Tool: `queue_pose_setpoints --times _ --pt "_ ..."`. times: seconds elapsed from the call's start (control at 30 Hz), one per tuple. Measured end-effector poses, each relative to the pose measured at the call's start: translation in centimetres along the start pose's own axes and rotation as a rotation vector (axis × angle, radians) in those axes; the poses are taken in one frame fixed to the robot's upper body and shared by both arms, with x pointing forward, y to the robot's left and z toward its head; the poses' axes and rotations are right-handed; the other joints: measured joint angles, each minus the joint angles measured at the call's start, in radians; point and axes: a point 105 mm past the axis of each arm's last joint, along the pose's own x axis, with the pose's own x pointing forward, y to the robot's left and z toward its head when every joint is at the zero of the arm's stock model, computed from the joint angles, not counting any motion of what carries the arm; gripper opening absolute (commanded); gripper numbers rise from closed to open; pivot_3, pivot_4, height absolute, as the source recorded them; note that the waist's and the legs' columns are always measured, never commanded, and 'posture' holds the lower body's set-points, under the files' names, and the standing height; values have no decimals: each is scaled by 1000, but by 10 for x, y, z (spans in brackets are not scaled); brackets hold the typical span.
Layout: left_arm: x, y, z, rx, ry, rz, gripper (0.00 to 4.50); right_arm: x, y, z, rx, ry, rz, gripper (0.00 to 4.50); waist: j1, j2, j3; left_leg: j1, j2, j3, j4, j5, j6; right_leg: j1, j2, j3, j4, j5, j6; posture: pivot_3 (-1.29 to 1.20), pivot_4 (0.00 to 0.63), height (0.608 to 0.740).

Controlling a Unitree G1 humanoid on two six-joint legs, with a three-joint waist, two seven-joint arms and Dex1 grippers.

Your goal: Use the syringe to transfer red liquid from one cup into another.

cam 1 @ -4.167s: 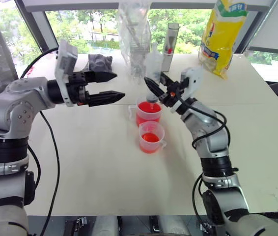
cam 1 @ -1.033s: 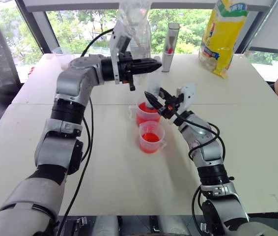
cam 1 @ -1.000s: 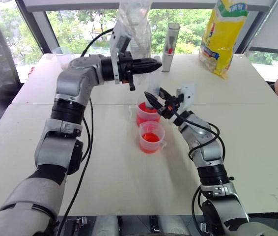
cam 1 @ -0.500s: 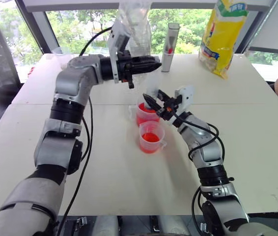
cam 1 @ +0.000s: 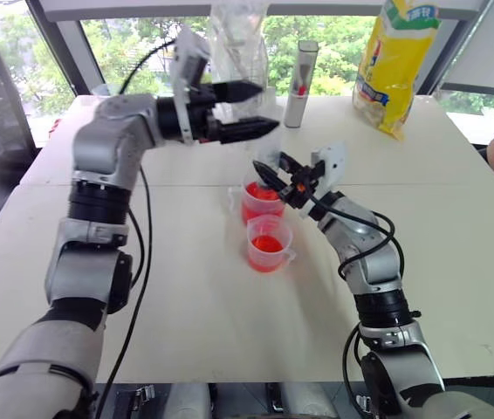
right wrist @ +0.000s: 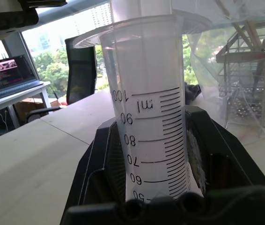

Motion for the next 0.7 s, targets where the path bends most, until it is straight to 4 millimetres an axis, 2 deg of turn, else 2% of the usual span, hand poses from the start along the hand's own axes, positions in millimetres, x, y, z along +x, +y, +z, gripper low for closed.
queue_pose_setpoints --times 0.1,0.23,0.37,0.53,0.6,0.7 --pt "-14 2 1 -7 2 31 4467 1 4 2 -2 -5 15 1411 4 0 0 0 0 0 0 0 0 0 0 0 0 0 0 0 150 740" --pt "-37 7 -13 -49 44 100 4467 3 4 5 -7 -15 16 1411 5 0 0 0 0 0 0 0 0 0 0 0 0 0 0 0 150 740" --pt "-52 12 -8 -47 43 158 4467 4 2 9 -14 -24 8 1411 5 0 0 0 0 0 0 0 0 0 0 0 0 0 0 0 150 740" --pt "-54 13 -4 -35 37 178 4467 2 -3 14 -27 -31 -6 1411 6 0 0 0 0 0 0 0 0 0 -1 0 0 0 0 0 150 740" --pt "-54 14 -5 -35 37 184 4467 0 -4 23 -36 -47 -6 1411 6 0 0 0 0 0 0 0 0 0 -1 0 0 0 0 0 150 740" --pt "-54 15 -5 -39 35 189 4467 -9 -3 49 -69 -88 9 1411 7 0 0 0 0 0 0 0 0 0 -1 0 0 0 0 0 150 740"
